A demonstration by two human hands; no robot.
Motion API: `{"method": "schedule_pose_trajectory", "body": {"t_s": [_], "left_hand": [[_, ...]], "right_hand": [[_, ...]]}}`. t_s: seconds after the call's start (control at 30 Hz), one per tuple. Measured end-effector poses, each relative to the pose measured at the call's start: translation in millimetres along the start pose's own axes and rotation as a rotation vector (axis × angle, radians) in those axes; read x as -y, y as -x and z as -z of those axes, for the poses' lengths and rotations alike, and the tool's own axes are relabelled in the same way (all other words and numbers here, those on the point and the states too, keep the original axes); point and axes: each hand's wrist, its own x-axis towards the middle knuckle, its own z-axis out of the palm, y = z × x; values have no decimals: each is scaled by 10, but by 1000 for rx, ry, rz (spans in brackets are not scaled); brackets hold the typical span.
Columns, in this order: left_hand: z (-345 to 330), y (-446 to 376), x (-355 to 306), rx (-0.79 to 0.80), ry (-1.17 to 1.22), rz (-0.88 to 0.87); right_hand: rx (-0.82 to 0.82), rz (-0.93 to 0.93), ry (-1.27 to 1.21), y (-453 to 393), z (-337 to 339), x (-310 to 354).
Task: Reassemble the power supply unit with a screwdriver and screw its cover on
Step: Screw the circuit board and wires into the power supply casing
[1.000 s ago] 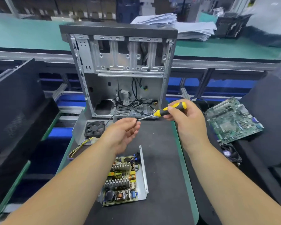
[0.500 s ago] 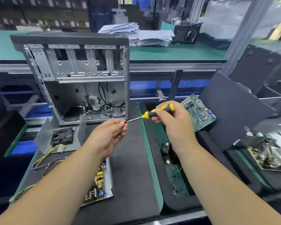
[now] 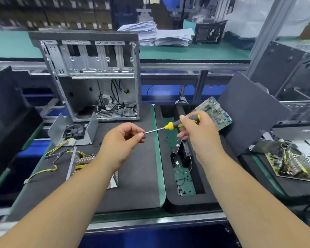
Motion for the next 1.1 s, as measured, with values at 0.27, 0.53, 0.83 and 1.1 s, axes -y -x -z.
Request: {"method": "schedule_pose_trajectory", "body": {"t_s": [0.27, 0.53, 0.83, 1.1], "left_hand": [[345, 328, 0, -71, -280, -82], [882, 499, 182, -92, -414, -156], [1364, 532, 481, 19, -350, -41], [1472, 656, 995, 308, -977, -245]], "right_hand": [[58, -80, -100, 187, -349, -26], [63, -59, -74, 387, -880, -214], [48, 1, 101, 565, -1318, -232], [179, 163, 420, 831, -1363, -453]]}}
